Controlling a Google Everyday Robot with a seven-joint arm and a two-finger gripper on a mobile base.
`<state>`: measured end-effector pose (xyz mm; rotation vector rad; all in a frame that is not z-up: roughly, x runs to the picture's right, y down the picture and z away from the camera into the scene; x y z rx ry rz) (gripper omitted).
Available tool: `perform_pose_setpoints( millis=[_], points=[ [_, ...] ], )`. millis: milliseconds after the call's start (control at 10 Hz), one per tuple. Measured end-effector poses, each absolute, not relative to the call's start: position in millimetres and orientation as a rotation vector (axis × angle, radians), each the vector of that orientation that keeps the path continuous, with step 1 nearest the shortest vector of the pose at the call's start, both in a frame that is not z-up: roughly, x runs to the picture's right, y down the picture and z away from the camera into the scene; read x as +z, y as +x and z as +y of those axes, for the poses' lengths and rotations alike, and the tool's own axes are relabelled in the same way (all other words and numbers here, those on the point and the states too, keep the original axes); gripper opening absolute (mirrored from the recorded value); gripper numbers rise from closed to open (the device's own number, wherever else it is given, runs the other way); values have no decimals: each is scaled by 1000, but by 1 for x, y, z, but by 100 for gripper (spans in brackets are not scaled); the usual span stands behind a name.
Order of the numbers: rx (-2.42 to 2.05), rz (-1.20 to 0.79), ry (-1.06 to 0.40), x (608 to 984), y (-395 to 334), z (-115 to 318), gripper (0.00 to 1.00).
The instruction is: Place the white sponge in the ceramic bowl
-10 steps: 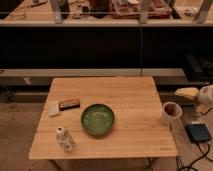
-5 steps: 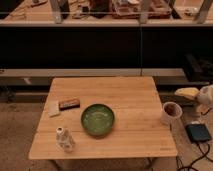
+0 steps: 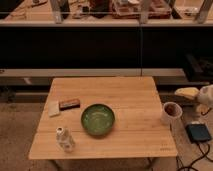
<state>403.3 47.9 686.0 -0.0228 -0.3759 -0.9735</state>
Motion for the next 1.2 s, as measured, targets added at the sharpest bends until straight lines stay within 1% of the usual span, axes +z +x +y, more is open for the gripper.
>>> perform_pose_setpoints(
  millis=[200, 300, 400, 500, 600, 800, 900, 1200],
  points=[
    [-1153, -381, 65, 651, 331, -2, 80],
    [-1254, -384, 103, 630, 291, -18, 80],
    [-1348, -391, 127, 613, 253, -25, 80],
    [-1471, -410, 140, 598, 204, -21, 80],
    [-1579, -428, 144, 591, 162, -10, 80],
    [-1722, -447, 143, 589, 114, 11, 80],
    [-1770, -453, 142, 588, 100, 20, 80],
    [-1782, -447, 139, 588, 99, 21, 80]
  ],
)
